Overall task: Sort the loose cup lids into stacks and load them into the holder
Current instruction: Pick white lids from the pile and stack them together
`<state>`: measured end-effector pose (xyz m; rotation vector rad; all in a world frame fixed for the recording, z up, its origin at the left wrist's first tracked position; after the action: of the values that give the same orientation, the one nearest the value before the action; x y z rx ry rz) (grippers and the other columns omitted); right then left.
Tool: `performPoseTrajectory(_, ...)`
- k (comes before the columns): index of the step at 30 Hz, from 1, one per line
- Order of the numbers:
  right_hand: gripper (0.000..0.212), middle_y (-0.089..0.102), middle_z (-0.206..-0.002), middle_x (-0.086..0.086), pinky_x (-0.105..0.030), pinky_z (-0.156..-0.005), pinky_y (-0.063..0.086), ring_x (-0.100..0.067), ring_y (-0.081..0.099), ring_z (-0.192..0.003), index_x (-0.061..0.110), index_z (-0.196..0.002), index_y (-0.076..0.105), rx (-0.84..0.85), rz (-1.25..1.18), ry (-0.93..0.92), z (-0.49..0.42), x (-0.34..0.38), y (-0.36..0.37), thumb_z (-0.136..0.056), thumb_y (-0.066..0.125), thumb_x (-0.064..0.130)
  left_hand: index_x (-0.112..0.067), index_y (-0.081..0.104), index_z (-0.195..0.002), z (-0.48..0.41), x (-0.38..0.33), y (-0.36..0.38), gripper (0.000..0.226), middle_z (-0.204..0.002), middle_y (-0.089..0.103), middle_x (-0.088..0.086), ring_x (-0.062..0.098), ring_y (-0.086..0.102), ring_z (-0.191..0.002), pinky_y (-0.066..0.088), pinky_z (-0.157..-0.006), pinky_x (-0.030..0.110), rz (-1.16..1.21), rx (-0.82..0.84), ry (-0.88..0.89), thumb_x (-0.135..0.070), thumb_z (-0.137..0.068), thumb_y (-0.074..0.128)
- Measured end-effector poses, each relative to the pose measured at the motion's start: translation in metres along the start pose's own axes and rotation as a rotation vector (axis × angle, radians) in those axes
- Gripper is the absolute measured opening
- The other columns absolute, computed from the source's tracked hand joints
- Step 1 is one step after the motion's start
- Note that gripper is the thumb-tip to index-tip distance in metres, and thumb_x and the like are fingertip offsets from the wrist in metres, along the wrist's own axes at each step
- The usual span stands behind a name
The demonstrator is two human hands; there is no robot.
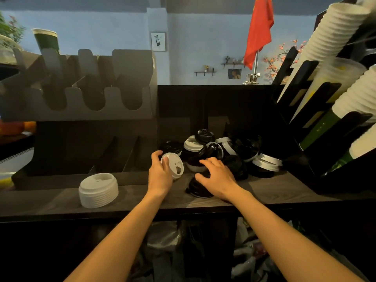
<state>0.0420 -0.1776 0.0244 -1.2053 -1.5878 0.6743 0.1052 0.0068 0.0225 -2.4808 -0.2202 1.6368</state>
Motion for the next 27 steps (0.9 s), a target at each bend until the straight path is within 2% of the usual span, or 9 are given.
performPoseTrajectory(4,0.043,0.047,-0.141,0.006,-0.035,-0.1,0.04,-0.023,0.051,-0.121,0.024,-0.133,0.058,-0.088,-0.047,0.079,-0.014,0.001,-0.001,-0.097,0.051,0.045,-0.022,0.047,-0.142,0.0,-0.001,-0.001,0.034,-0.12,0.056,-0.004,0.009,0.051,-0.108,0.038,-0.07,0.011,0.066,0.01,-0.001,-0.03,-0.111,0.036)
performPoseTrajectory(7,0.042,0.046,-0.139,0.004,-0.036,-0.097,0.044,-0.027,0.051,-0.115,0.024,-0.132,0.06,-0.127,-0.018,0.119,-0.017,0.002,0.006,-0.096,0.052,0.043,-0.021,0.048,-0.141,-0.001,0.002,0.001,0.036,-0.121,0.06,-0.003,0.008,0.057,-0.107,0.044,-0.078,0.018,0.113,0.04,-0.017,-0.034,-0.108,0.044)
performPoseTrajectory(10,0.044,0.044,-0.141,0.001,-0.039,-0.1,0.044,-0.029,0.049,-0.119,0.024,-0.134,0.059,-0.118,-0.01,0.118,-0.019,-0.001,0.009,-0.095,0.053,0.045,-0.022,0.048,-0.137,-0.002,0.002,0.003,0.037,-0.11,0.06,-0.009,0.001,0.059,-0.096,0.045,-0.073,0.014,0.087,0.064,-0.015,-0.028,-0.102,0.058)
performPoseTrajectory(13,0.038,0.048,-0.129,0.006,-0.037,-0.097,0.046,-0.019,0.051,-0.118,0.024,-0.128,0.059,-0.262,-0.13,0.001,-0.016,0.001,0.001,-0.094,0.06,0.04,-0.02,0.052,-0.136,-0.003,0.002,0.002,0.035,-0.115,0.061,-0.005,0.003,0.059,-0.097,0.047,-0.069,0.011,0.096,0.013,-0.006,-0.018,-0.102,0.057)
performPoseTrajectory(15,0.045,0.047,-0.133,0.01,-0.034,-0.099,0.046,-0.012,0.047,-0.126,0.026,-0.132,0.056,-0.303,-0.291,-0.122,-0.011,0.008,-0.002,-0.09,0.066,0.036,-0.019,0.055,-0.136,-0.002,0.0,-0.001,0.033,-0.118,0.063,-0.002,0.009,0.062,-0.104,0.053,-0.078,0.017,0.155,-0.011,-0.006,-0.02,-0.103,0.055)
performPoseTrajectory(17,0.066,0.036,-0.15,0.012,-0.031,-0.111,0.035,-0.008,0.031,-0.141,0.032,-0.144,0.044,-0.225,-0.404,-0.22,-0.007,0.015,0.001,-0.084,0.071,0.038,-0.022,0.057,-0.133,-0.001,0.0,0.001,0.03,-0.118,0.066,0.0,0.015,0.066,-0.107,0.058,-0.089,0.032,0.226,0.022,-0.026,-0.023,-0.103,0.057)
performPoseTrajectory(20,0.095,0.019,-0.162,0.013,-0.035,-0.12,0.022,-0.009,0.017,-0.149,0.04,-0.154,0.022,-0.104,-0.238,-0.335,-0.003,0.026,0.01,-0.075,0.075,0.039,-0.022,0.056,-0.135,0.003,-0.004,0.003,0.037,-0.115,0.068,0.001,0.016,0.069,-0.103,0.059,-0.083,0.031,0.282,0.09,-0.041,-0.028,-0.099,0.063)
performPoseTrajectory(24,0.095,0.036,-0.148,0.012,-0.039,-0.108,0.043,-0.011,0.04,-0.133,0.032,-0.155,0.026,-0.173,-0.129,-0.394,-0.001,0.028,0.009,-0.077,0.079,0.045,-0.023,0.062,-0.128,0.007,-0.013,0.005,0.035,-0.112,0.068,-0.001,0.014,0.069,-0.101,0.056,-0.07,0.021,0.299,0.165,-0.04,-0.038,-0.097,0.063)
performPoseTrajectory(27,0.099,0.041,-0.138,0.007,-0.033,-0.093,0.052,-0.014,0.048,-0.121,0.026,-0.154,0.028,-0.305,-0.096,-0.286,-0.002,0.022,0.002,-0.075,0.073,0.065,-0.019,0.07,-0.119,0.008,-0.015,0.011,0.029,-0.113,0.072,0.008,0.028,0.069,-0.106,0.058,-0.082,0.036,0.372,0.25,-0.074,-0.037,-0.101,0.055)
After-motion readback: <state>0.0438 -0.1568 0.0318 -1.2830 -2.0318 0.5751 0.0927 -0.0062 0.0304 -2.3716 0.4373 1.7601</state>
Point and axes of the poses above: each hand's wrist, its own z-axis away from the middle knuckle, its own y-axis out of the palm, x = y × z, the point moved 5 cm from there along -z, towards the middle knuckle
